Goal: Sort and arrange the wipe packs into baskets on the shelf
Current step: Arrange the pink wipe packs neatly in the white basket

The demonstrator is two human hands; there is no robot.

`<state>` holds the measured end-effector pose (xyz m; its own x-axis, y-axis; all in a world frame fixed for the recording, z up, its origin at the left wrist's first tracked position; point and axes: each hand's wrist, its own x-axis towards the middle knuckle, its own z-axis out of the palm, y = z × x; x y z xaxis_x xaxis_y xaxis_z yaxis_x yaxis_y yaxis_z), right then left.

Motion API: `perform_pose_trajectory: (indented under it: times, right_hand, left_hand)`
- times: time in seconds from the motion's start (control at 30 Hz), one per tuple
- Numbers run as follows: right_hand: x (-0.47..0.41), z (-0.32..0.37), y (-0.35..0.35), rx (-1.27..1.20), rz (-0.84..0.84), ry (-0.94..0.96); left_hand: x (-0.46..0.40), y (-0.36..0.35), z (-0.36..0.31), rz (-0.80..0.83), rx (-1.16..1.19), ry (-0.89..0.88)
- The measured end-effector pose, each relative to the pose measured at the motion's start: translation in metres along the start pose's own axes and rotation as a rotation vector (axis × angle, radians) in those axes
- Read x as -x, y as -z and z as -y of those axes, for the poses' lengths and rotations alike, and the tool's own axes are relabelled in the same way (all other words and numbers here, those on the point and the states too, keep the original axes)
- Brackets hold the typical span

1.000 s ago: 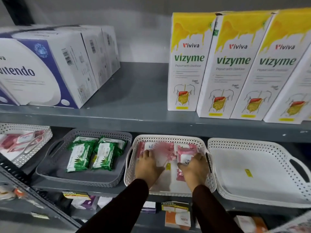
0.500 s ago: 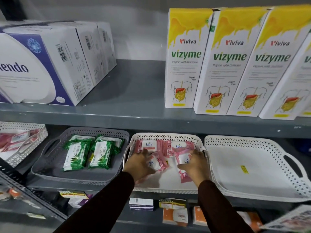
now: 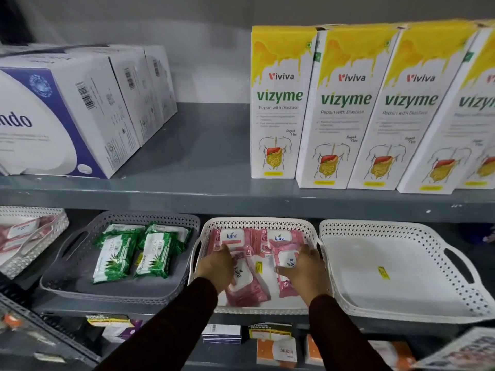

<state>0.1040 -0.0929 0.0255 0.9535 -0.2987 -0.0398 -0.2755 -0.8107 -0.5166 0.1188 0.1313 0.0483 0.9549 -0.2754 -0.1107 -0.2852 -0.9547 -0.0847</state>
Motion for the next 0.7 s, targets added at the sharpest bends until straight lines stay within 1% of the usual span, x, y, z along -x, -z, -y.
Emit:
perform_pose_trajectory:
  times: [0.03, 0.07, 0.1, 0.13, 0.17, 0.27, 0.33, 0.43, 0.5, 0.57, 0.6, 0.63, 0.7]
  right_hand:
    - [-0.002, -0.002, 0.001, -0.014, 0.018, 0.009]
    - [-0.003, -0.003, 0.002, -0.022, 0.039, 0.007]
    - [-0.004, -0.005, 0.002, -0.028, 0.05, 0.007]
    - [-0.004, -0.008, 0.002, -0.036, 0.061, 0.0]
    - [-0.005, -0.011, 0.0, -0.054, 0.062, 0.006]
    - [-0.004, -0.02, -0.005, -0.109, 0.053, 0.012]
    - [-0.001, -0.019, -0.001, -0.132, 0.045, -0.005]
    - [0.006, -0.013, 0.002, -0.216, 0.027, -0.065]
    - [0.014, -0.007, 0.001, -0.299, 0.005, -0.135]
    - [0.015, -0.003, -0.002, -0.409, 0.003, -0.212]
    - [0.015, -0.001, -0.001, -0.419, 0.023, -0.238]
    - [0.014, -0.001, 0.001, -0.364, 0.041, -0.221]
    - [0.011, -0.002, 0.014, -0.108, 0.058, -0.041]
  left_hand:
    - [-0.002, -0.002, 0.006, -0.042, 0.046, -0.083]
    - [-0.006, -0.006, 0.012, -0.02, 0.061, -0.213]
    - [-0.004, -0.005, 0.014, 0.04, 0.104, -0.286]
    - [-0.001, -0.002, 0.013, 0.12, 0.147, -0.322]
    - [0.003, 0.001, 0.01, 0.164, 0.141, -0.327]
    - [0.002, -0.007, 0.008, 0.102, 0.02, -0.269]
    - [-0.002, -0.015, 0.011, 0.127, -0.066, -0.152]
    - [0.006, -0.022, 0.012, 0.079, -0.004, -0.121]
    - [0.011, -0.023, 0.013, -0.007, 0.026, -0.113]
    - [0.013, -0.022, 0.013, 0.004, 0.03, -0.13]
    - [0.012, -0.024, 0.016, -0.017, 0.038, -0.153]
    - [0.008, -0.029, 0.019, -0.038, 0.061, -0.163]
    - [-0.002, -0.042, 0.025, -0.044, 0.065, -0.197]
